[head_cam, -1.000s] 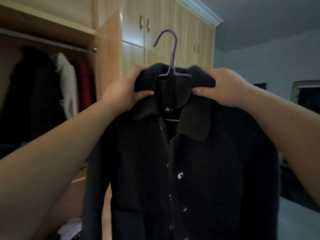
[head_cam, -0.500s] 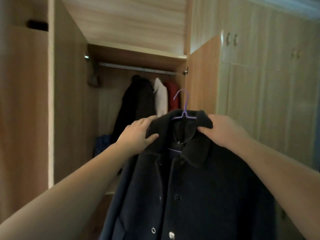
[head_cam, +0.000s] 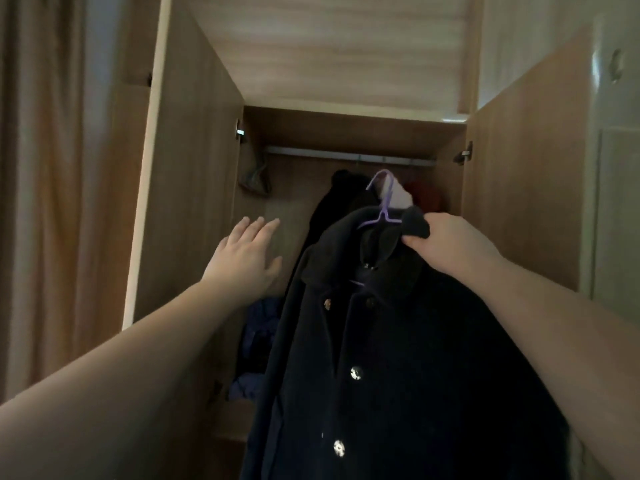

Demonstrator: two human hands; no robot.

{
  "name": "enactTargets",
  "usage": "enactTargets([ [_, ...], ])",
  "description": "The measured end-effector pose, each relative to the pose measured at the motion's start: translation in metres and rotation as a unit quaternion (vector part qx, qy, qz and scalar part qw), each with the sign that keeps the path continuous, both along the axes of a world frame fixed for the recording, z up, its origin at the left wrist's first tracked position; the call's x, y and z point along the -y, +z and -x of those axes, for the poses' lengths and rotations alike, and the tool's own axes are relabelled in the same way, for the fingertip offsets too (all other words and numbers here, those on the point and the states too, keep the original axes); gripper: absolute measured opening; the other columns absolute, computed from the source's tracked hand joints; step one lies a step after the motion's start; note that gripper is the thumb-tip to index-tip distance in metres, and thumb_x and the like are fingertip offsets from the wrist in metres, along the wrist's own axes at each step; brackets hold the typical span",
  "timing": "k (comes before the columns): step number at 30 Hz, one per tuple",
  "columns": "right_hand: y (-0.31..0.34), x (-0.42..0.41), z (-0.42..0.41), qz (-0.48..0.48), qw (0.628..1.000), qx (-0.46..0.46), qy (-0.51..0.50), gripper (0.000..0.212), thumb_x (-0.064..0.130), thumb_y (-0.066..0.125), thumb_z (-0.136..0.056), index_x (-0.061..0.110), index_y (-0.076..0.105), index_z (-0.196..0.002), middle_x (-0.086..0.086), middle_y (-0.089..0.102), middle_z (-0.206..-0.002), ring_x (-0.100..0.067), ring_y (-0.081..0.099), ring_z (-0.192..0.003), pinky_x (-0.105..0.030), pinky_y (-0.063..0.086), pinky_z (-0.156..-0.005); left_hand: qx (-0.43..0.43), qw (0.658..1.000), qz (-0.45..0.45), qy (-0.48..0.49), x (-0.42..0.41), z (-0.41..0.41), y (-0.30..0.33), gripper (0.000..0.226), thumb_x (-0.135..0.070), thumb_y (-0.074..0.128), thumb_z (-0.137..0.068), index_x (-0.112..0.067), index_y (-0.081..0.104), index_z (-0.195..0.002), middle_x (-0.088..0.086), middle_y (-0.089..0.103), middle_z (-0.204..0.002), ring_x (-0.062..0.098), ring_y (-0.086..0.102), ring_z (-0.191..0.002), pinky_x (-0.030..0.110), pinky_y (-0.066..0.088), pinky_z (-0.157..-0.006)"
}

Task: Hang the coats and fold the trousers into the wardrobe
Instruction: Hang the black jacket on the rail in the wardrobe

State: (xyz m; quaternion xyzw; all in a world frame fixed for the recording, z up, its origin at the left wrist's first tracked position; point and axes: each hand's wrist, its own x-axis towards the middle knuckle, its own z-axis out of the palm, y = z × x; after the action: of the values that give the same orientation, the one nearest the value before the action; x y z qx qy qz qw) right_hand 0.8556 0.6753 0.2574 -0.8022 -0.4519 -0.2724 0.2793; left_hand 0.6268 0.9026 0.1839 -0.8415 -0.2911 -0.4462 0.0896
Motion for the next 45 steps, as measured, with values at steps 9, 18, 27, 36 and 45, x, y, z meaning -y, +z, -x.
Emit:
enactTargets([
  [9,0.064,-0.098,-0.090,-0.035,0.999,0.004,0.002,0.054,0.053,0.058,-0.092,0.026,0.054,-0.139,-0.006,0.064,-0.125,-0.030,0.064,-0.105,-0.046,0.055,-0.089,0.043,0.997,-0.040,0.042,-0.051,-0.084,0.073,0.068,-0.048,0.039,-0.101,-0.033,0.006,-0.158,-0.002,0.005,-0.167,0.020,-0.006,-0.154,0.047,0.007,-0.124],
  [18,0.113,-0.181,-0.165,-0.039,0.998,0.040,-0.027,0.033,0.052,0.058,-0.093,0.029,0.061,-0.116,0.002,0.064,-0.103,-0.022,0.063,-0.089,-0.043,0.057,-0.080,0.065,0.994,-0.071,0.056,-0.149,-0.170,0.133,0.070,-0.049,0.040,-0.101,-0.035,0.003,-0.158,-0.003,0.003,-0.167,0.019,-0.005,-0.154,0.048,0.009,-0.124],
  [27,0.161,-0.327,-0.227,-0.023,0.995,0.071,-0.073,0.037,0.057,0.057,-0.092,0.033,0.061,-0.121,0.006,0.066,-0.103,-0.019,0.064,-0.091,-0.042,0.057,-0.081,0.083,0.991,-0.102,-0.001,-0.309,-0.264,0.169,0.069,-0.051,0.039,-0.100,-0.037,0.004,-0.157,-0.005,0.005,-0.167,0.019,-0.003,-0.153,0.045,0.012,-0.124],
  [36,0.225,-0.436,-0.294,-0.068,0.993,0.069,-0.073,0.031,0.052,0.058,-0.094,0.029,0.061,-0.115,0.006,0.064,-0.095,-0.017,0.063,-0.085,-0.038,0.057,-0.076,0.087,0.990,-0.105,-0.034,-0.432,-0.343,0.221,0.068,-0.053,0.037,-0.100,-0.039,0.003,-0.156,-0.006,0.003,-0.167,0.018,-0.003,-0.153,0.046,0.010,-0.124],
  [45,0.264,-0.528,-0.362,-0.072,0.994,0.069,-0.054,0.025,0.050,0.062,-0.090,0.029,0.060,-0.104,0.004,0.064,-0.095,-0.023,0.065,-0.089,-0.038,0.055,-0.081,0.102,0.978,-0.182,-0.019,-0.468,-0.395,0.269,0.066,-0.051,0.035,-0.101,-0.037,0.005,-0.158,-0.004,0.007,-0.167,0.020,0.000,-0.153,0.044,0.009,-0.124],
])
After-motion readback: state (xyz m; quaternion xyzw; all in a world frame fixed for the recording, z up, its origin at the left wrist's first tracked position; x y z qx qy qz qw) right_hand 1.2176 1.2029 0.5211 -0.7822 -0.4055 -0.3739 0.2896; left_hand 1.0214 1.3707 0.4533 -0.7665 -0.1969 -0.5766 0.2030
